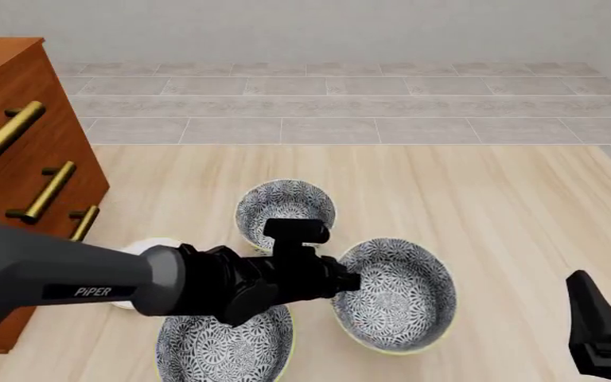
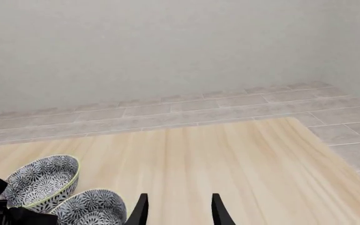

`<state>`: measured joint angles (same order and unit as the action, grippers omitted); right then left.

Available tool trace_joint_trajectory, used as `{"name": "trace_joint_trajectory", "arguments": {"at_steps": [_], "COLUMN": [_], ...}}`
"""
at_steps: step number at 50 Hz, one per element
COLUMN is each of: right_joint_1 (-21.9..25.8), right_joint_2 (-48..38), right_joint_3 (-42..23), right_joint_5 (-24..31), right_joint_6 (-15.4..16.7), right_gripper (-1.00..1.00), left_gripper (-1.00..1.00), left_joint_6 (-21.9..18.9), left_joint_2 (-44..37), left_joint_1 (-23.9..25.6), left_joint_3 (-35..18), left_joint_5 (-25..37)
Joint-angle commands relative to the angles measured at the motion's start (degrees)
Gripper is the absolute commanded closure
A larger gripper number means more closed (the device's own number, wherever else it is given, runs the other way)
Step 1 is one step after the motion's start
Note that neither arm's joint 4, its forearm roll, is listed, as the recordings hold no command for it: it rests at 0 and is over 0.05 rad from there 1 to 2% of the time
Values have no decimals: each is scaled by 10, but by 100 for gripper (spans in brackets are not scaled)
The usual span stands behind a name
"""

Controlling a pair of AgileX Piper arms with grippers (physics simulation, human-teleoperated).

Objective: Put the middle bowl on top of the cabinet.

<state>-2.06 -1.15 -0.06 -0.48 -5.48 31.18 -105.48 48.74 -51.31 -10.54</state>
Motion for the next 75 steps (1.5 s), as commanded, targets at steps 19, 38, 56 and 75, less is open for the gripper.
{"name": "trace_joint_trajectory", "arguments": {"at_steps": [19,38,56,75], "right_joint_1": [2,2,2,4], "right_joint_2": [-5,-9,-5,1], "right_joint_3": [0,0,0,0], "right_joint_5": [-4,-8,-4,2], "right_joint_6": [5,8,11,16], "right_gripper": [-100,-100,-100,-100], "left_gripper": [100,100,100,100], "left_joint_6": [-7,-24,-28,-36], "left_joint_2": [38,136,244,296], "left_joint_1": [37,17,-28,-51], "left_joint_3": [-26,-35,-1,2], "left_joint_5": [75,158,176,210]}}
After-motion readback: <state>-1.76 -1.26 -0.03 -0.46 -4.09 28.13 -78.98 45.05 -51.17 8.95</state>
